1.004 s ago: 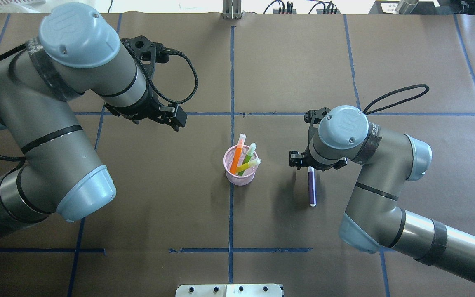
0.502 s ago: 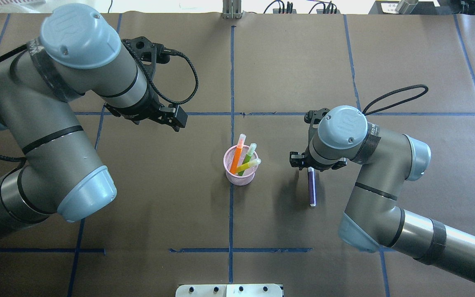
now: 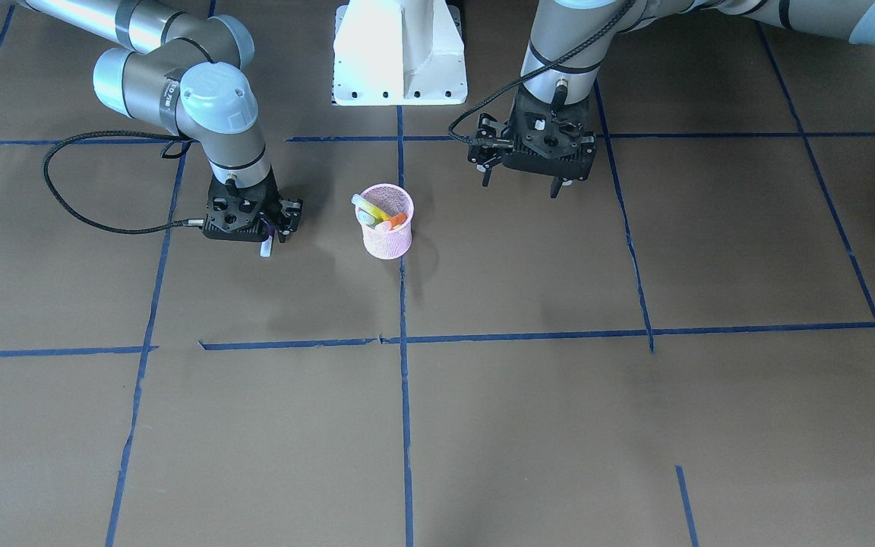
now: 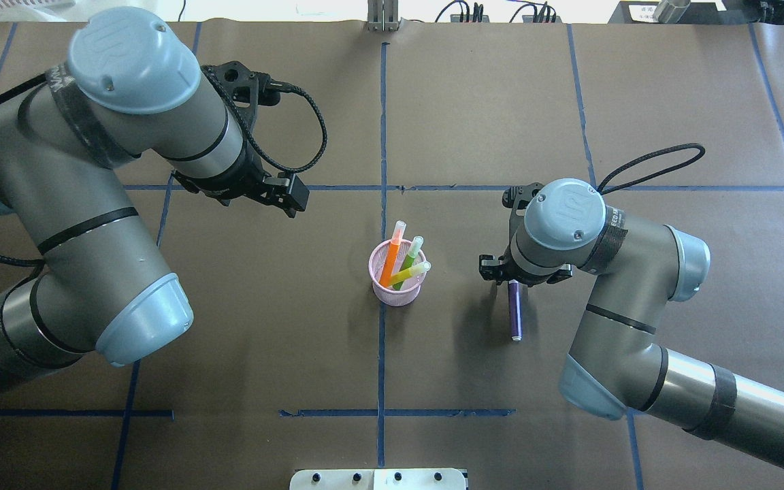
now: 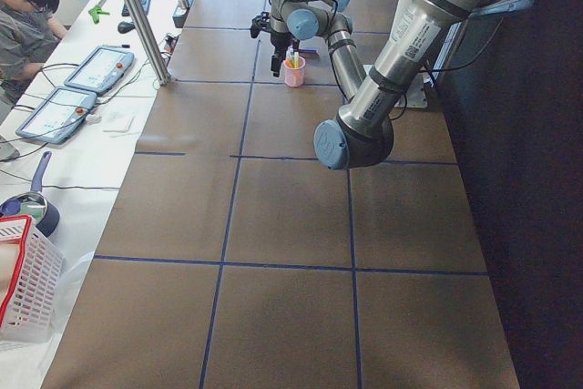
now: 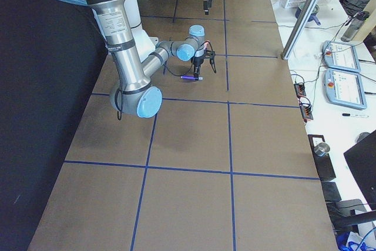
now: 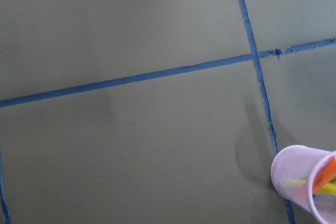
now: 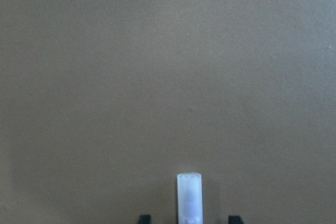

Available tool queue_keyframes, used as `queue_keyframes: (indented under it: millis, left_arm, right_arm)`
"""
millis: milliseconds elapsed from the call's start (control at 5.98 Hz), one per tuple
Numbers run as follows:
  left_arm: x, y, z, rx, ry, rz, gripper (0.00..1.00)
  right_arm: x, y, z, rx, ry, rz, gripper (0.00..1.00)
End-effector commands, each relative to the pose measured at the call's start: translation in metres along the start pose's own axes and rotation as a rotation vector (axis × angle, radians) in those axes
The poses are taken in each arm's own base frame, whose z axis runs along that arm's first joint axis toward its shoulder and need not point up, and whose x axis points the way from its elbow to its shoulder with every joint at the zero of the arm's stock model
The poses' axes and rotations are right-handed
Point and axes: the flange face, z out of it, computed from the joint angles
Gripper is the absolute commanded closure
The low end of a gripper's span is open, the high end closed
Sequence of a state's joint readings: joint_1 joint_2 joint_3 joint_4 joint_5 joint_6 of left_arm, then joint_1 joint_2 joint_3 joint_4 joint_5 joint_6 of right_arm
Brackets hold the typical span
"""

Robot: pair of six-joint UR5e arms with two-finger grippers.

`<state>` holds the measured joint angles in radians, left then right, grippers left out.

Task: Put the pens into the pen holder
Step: 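Lower the right gripper around the purple marker and close on it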

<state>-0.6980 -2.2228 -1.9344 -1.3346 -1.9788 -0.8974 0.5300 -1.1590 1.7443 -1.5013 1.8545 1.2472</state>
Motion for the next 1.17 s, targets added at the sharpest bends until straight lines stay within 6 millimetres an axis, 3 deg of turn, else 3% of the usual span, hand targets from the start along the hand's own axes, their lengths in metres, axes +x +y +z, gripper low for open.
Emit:
queue_keyframes:
  millis: [0,335,1004]
  left_arm:
    - [-0.0002,-0.0002,0.0008,-0.001,-0.001,-0.001,0.00]
    - [-0.0002,-0.0002,0.0007,-0.001,-0.001,-0.001,0.00]
    - [0.0000,0.0000,0.0001,0.000,0.000,0.001,0.00]
  right_arm:
    - [-0.0014,0.0020,0.0007,-0.002,0.000,-0.003,0.50]
    - [-0.0016,0.0040,0.0019,-0.007,-0.001,-0.011,0.61]
    - [-0.0023,0.0074,0.0040,-0.012,0.002,-0.020,0.62]
